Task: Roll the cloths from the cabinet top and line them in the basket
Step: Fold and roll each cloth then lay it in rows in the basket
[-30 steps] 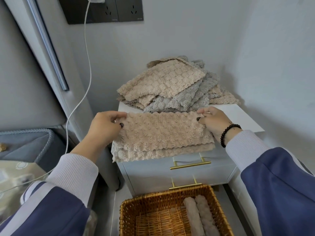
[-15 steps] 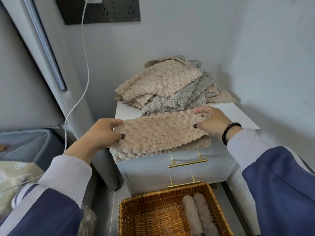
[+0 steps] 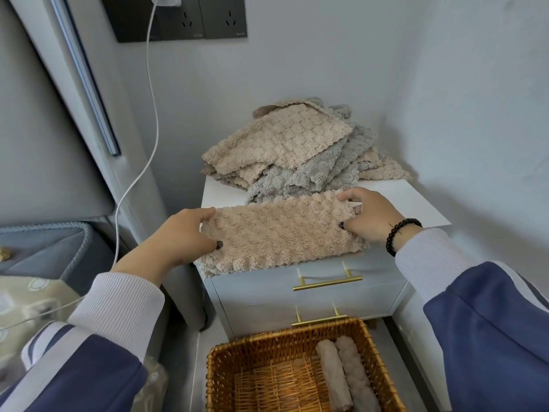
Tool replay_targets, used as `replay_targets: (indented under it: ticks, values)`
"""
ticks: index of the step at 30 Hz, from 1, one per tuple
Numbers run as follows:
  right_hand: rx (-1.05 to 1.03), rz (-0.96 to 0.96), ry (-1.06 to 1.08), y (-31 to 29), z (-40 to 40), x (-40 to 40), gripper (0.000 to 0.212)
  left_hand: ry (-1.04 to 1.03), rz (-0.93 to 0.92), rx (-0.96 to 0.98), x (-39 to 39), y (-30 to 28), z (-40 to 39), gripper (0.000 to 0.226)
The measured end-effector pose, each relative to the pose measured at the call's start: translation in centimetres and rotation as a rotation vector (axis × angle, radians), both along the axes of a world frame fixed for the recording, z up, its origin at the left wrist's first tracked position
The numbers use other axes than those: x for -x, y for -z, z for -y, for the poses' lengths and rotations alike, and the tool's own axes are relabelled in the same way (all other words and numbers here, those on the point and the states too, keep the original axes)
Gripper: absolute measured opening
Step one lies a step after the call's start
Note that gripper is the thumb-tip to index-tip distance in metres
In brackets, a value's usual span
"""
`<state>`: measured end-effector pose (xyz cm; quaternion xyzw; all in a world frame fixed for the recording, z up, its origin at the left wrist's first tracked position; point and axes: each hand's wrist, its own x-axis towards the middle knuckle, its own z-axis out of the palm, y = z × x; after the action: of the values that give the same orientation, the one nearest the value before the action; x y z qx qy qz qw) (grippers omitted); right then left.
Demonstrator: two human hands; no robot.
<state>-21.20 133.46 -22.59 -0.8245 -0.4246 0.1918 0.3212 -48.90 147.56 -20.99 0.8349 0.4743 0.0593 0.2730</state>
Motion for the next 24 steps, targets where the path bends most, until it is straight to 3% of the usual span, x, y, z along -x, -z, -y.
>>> replay_targets:
  ticks: [5, 10, 15, 21, 24]
  values:
    - [0.023, 0.043, 0.055, -0.3, -0.1, 0.1, 0.05, 0.009, -0.07, -0.051, -0.3, 0.0, 0.2, 0.079]
    - [0.004, 0.001, 0.104, -0.3, -0.4, -0.4, 0.049, -0.09, -0.078, 0.017, 0.1, -0.3, -0.4, 0.092]
    - [-0.039, -0.075, 0.151, -0.4, -1.0, -0.2, 0.051, -0.125, -0.083, 0.083, -0.1, -0.3, -0.9, 0.059]
    - [0.011, -0.174, 0.195, -1.0, -1.5, 0.4, 0.06, -0.139, -0.021, 0.185, -0.7, 0.1, -0.8, 0.072]
    - [-0.02, -0.154, 0.209, -1.1, -1.6, 0.3, 0.061, -0.165, 0.083, 0.159, -1.1, -0.2, -0.8, 0.041]
